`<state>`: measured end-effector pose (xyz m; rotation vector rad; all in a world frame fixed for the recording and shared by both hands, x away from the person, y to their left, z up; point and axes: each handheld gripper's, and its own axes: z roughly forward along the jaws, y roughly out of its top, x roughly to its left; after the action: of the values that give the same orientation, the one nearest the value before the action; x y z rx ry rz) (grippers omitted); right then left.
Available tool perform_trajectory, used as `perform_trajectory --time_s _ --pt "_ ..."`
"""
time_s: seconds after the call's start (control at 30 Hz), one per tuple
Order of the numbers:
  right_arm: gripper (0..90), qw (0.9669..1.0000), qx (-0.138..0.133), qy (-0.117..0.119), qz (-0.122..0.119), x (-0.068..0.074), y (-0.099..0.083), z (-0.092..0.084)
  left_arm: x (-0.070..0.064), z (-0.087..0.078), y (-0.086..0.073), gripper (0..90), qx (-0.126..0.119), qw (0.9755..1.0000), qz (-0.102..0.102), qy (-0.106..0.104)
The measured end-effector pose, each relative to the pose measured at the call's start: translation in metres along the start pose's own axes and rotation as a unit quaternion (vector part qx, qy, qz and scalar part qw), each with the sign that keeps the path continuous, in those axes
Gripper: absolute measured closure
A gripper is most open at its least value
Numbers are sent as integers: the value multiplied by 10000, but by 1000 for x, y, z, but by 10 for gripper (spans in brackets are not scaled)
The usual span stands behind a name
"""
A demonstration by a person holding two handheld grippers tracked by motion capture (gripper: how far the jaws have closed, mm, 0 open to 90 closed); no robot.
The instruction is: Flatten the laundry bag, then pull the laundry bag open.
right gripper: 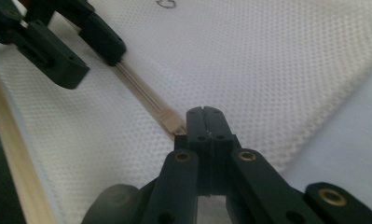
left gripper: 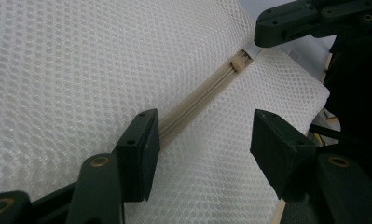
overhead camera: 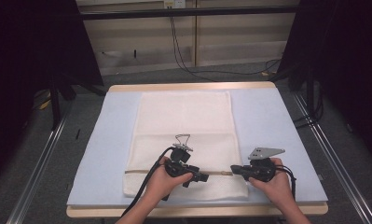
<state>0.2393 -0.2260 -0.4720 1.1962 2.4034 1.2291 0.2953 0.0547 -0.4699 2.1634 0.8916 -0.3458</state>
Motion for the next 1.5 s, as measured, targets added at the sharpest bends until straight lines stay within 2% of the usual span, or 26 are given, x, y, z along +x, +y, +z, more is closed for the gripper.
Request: perform_trajectory --time_s 0.03,0.07,0.13,0.17,0.23,0.3,0.33,0.37,0.43,0.5,0.53,0.57,0.63,0.77,0.83,0.9,1.07,1.1,1.17,1.2,1.43,1.47,1.5 --pt "900 10000 16 -74 0 -2 -2 -1 2 0 1 421 80 9999 104 -64" --pt "900 9998 33 -175 -24 -4 -3 -2 0 1 2 422 -4 10000 -28 -53" --pt "900 9996 74 -279 -68 -8 -5 -3 -1 4 3 425 -11 9999 -79 -78" --pt "900 9995 78 -315 -30 -9 -6 -4 0 4 5 433 20 9999 -59 -130" --pt "900 9991 85 -392 -126 -9 -6 -5 -1 5 6 433 -7 9998 -130 -140" --pt "900 9982 140 -533 -219 -8 -6 -5 0 6 7 430 40 9998 -98 -157" --pt "900 9982 131 -556 -208 -8 -7 -4 -1 6 8 430 -36 9996 -189 -221" --pt "900 9981 119 -579 -193 -8 -7 -4 -1 6 9 430 -17 9998 -141 -133" --pt "900 9978 104 -620 -216 -7 -7 -5 -2 5 11 423 -101 9998 -101 -100" --pt "900 9974 84 -674 -243 -7 -7 -6 -5 4 14 415 -177 9996 -176 -153" --pt "900 9973 73 -695 -245 -8 -8 -7 -6 3 16 416 -180 9996 -143 -184" --pt "900 9970 62 -735 -244 -8 -8 -8 -7 4 17 418 -197 9993 -161 -284" --pt "900 9971 61 -722 -243 -9 -8 -10 -9 5 19 418 -190 9994 -147 -240" --pt "900 9968 99 -736 -302 -11 -8 -8 -11 8 20 430 -159 9987 -279 -386" --pt "900 9968 117 -726 -323 -10 -8 -7 -11 12 20 432 -90 9990 -265 -346" --pt "900 9967 121 -731 -342 -10 -8 -7 -10 14 21 430 -108 9985 -343 -413" --pt "900 9970 116 -702 -315 -11 -9 -6 -11 17 24 443 -178 9981 -438 -399" --pt "900 9971 114 -683 -331 -12 -9 -6 -13 17 24 447 -192 9984 -435 -306" --pt "900 9970 131 -680 -332 -12 -10 -5 -13 17 25 454 -174 9983 -413 -380" --pt "900 9970 137 -679 -333 -12 -10 -5 -15 17 26 460 -227 9978 -490 -392" --pt "900 9968 159 -702 -344 -11 -10 -3 -17 19 31 500 -54 9981 -505 -342" --pt "900 9968 153 -702 -343 -11 -10 -3 -18 22 31 503 -118 9978 -560 -340" --pt "900 9968 148 -704 -341 -11 -10 -3 -18 23 31 509 -74 9981 -540 -292"
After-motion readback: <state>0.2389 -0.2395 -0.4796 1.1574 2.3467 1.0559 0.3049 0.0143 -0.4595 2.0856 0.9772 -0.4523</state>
